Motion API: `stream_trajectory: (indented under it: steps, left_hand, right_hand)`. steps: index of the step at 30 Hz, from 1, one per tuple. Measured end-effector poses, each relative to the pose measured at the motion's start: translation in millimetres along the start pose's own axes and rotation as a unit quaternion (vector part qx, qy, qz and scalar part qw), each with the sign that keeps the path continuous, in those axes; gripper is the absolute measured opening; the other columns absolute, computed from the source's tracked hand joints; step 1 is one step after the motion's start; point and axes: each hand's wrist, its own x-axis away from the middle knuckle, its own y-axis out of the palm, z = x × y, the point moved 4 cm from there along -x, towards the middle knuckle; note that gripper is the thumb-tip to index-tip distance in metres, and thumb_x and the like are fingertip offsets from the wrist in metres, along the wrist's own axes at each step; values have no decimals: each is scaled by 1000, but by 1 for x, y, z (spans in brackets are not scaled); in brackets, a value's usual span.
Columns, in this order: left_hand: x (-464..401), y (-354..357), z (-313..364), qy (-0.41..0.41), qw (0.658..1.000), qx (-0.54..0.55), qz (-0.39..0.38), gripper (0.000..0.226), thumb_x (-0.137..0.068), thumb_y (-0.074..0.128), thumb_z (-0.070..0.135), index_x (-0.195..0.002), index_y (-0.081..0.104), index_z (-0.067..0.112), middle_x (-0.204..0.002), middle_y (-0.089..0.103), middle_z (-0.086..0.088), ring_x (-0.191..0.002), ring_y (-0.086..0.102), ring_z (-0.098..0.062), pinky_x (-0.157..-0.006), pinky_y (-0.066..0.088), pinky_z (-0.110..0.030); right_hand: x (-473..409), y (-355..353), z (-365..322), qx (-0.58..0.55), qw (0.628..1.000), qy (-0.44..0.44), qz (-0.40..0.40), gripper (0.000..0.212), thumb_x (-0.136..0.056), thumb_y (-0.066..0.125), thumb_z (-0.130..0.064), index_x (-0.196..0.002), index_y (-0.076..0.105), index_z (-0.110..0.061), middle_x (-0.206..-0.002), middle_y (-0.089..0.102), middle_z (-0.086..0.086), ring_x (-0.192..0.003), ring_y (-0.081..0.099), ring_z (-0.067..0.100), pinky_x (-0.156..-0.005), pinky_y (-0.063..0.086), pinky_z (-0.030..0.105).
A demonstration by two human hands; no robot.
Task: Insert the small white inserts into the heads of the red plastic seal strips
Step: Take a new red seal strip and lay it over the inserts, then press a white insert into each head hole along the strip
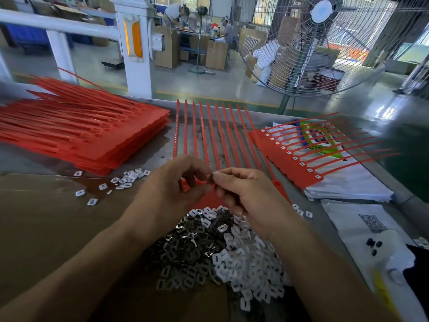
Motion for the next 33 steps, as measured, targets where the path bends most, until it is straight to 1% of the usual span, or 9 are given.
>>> stream_trajectory:
  steps: [4,8,12,14,18,25,29,33]
  left_hand:
    - [-1,0,-5,17,1000,0,24,19,-83,79,20,-91,68,33,-90,65,19,-77,60,-5,-64,43,-10]
    - [-3,2,-9,42,999,-21,9,12,-85,75,30,-93,67,35,-94,66,12,-84,63,-14,-67,45,-16]
    - [-3,0,-8,66,996,-51,18,8,-87,71,35,-94,66,34,-94,64,13,-85,63,-13,-68,42,-11]
    - [-3,-2,-6,75,994,-76,23,8,-88,70,37,-94,65,34,-93,63,14,-85,62,-12,-68,43,-12]
    - [-2,-2,-3,88,991,-100,21,9,-89,69,34,-96,67,31,-93,61,16,-82,62,-11,-67,48,-23]
    - [-2,-2,0,99,989,-109,17,9,-89,70,32,-96,68,27,-92,60,16,-80,61,-9,-66,49,-24]
    - [-2,-2,-2,92,989,-109,30,9,-89,70,33,-97,67,29,-91,61,16,-79,61,-10,-66,47,-19]
    - [-2,-1,-3,70,994,-73,44,6,-88,72,31,-93,68,31,-88,63,15,-79,61,-12,-65,43,-13]
  right_hand:
    - [0,5,2,-10,1000,11,-25,16,-99,68,-20,-87,74,-13,-68,61,2,-51,42,10,-40,31,20]
    - [2,8,0,13,999,0,-35,21,-102,63,-21,-85,72,-14,-68,61,3,-52,38,11,-40,31,20]
    - [3,8,-1,15,999,-11,-37,25,-104,61,-21,-83,75,-18,-70,61,2,-53,40,11,-41,32,20]
    - [3,8,-1,10,999,-15,-42,25,-104,61,-22,-84,76,-19,-71,61,3,-54,41,11,-41,33,19]
    - [3,7,0,0,999,-12,-48,25,-103,64,-25,-83,78,-20,-72,61,3,-55,41,11,-42,34,20]
    - [0,3,3,-3,1000,-11,-27,18,-101,66,-22,-90,78,-14,-73,64,5,-54,42,11,-43,35,20]
    - [-2,1,4,-7,1000,-25,-18,16,-100,68,-22,-93,79,-12,-76,68,6,-54,47,11,-43,35,21]
    - [-3,1,5,-16,999,-34,-20,17,-99,68,-24,-95,80,-13,-77,69,6,-53,49,10,-43,36,20]
